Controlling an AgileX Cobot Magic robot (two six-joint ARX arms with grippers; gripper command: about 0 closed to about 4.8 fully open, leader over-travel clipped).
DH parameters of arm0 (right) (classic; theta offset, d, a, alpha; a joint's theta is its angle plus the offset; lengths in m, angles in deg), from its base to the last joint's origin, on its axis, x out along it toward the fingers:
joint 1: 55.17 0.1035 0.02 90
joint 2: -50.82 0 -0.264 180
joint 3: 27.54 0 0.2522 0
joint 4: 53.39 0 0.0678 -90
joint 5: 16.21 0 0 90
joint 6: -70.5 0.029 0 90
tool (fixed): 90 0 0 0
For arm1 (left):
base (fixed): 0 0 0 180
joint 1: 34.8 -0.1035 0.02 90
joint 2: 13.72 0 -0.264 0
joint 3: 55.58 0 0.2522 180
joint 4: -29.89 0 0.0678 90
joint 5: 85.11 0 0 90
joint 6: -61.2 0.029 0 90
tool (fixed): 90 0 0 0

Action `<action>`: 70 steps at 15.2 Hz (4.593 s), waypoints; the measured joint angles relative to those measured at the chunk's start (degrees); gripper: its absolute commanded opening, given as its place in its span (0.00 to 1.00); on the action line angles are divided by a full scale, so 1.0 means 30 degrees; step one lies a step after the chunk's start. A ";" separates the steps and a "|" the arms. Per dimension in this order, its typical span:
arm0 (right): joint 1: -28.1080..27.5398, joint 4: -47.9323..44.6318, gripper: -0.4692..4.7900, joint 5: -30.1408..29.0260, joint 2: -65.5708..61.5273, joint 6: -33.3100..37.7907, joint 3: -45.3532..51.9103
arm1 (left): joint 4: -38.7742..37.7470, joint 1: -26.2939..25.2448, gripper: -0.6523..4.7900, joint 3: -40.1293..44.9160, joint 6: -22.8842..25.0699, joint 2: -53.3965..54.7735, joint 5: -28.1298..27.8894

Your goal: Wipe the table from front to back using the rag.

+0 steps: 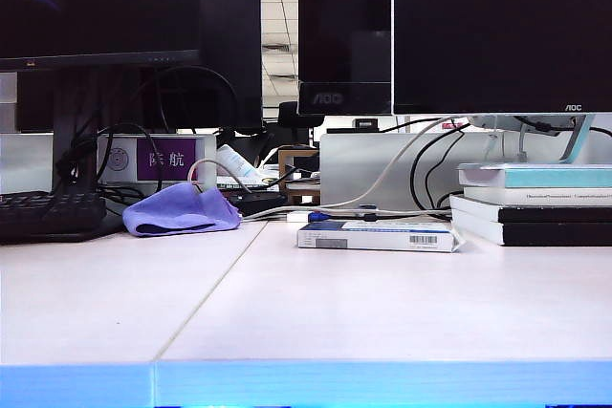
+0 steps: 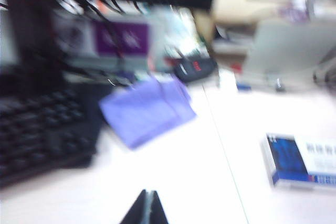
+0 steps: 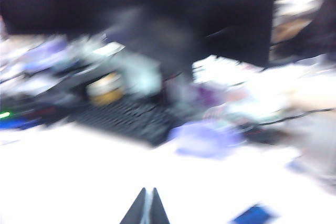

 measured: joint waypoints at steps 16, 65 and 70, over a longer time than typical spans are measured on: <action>0.5544 -0.0364 0.09 0.4036 -0.2514 -0.1953 0.0000 | 1.2917 0.0430 0.57 -0.5617 0.0066 1.8374 -0.0466; 0.5544 0.0488 0.09 0.5166 -0.2521 -0.1894 0.0000 | 0.6608 -0.0503 0.11 -1.3005 -0.0576 2.4137 0.0342; 0.5544 0.0488 0.09 0.5166 -0.2514 -0.1894 0.0000 | 0.7635 -0.0503 0.11 -0.6732 -0.0576 2.0305 0.1129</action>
